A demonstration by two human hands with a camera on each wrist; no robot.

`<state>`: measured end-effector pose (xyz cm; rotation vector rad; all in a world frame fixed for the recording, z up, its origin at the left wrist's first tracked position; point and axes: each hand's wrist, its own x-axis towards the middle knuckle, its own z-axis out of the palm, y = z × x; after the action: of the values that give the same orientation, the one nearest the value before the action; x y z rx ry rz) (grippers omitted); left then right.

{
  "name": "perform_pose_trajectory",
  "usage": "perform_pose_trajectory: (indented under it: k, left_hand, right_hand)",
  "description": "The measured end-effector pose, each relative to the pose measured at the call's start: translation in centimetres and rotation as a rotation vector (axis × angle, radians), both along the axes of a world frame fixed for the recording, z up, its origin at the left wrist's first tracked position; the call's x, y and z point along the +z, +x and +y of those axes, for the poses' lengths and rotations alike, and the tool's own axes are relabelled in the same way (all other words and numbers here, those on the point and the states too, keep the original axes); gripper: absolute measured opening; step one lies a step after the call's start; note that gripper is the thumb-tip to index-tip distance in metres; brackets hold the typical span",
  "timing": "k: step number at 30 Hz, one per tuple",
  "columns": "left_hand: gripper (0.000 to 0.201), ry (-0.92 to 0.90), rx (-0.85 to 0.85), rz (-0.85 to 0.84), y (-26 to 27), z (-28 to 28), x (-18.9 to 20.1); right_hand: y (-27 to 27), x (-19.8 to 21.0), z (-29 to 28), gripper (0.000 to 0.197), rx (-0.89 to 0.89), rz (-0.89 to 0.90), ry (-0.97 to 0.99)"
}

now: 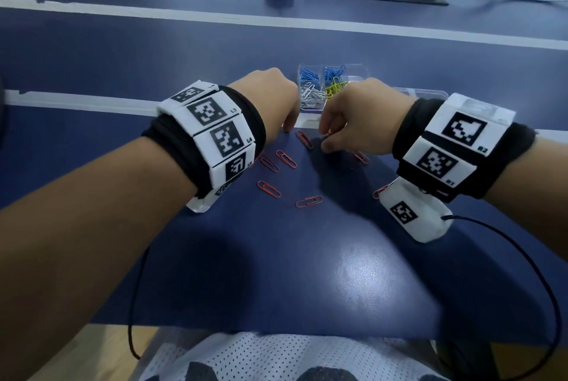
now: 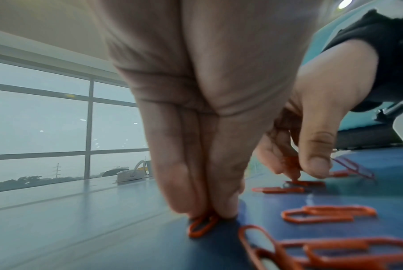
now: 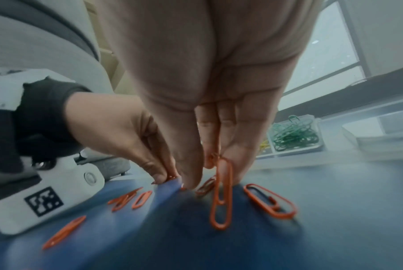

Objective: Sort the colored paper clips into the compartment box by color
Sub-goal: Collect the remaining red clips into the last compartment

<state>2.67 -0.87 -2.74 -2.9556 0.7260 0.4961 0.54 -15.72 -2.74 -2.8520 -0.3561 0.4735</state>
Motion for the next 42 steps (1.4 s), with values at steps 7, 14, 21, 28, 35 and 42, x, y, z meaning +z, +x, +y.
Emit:
perform_pose_trajectory:
  k: [7,14,21,28,35,42]
  left_hand:
    - [0.033,-0.043,0.029,-0.002,-0.2,0.5,0.0]
    - [0.026,-0.237,0.178,0.017,-0.9,1.7,-0.1]
    - [0.015,-0.286,0.359,0.156,-2.4,3.5,-0.2]
    - [0.015,-0.191,0.273,0.083,-2.7,2.7,-0.5]
    - [0.016,-0.267,0.309,0.119,-3.2,3.1,-0.2]
    - [0.022,-0.358,0.353,0.139,-3.7,3.6,0.0]
  right_hand:
    - [-0.5,-0.1,1.2,0.015,0.053,-0.008,-0.043]
    - [-0.2,0.3,1.3,0.022,-0.058,0.068,0.073]
    - [0.8,0.2,1.9,0.016,-0.14,0.123,0.124]
    - [0.9,-0.4,4.2,0.011,0.084,-0.025,-0.025]
    - [0.5,0.2,3.8,0.02,0.029,0.045,-0.036]
    - [-0.3,0.7,4.2,0.023,-0.02,0.18,0.006]
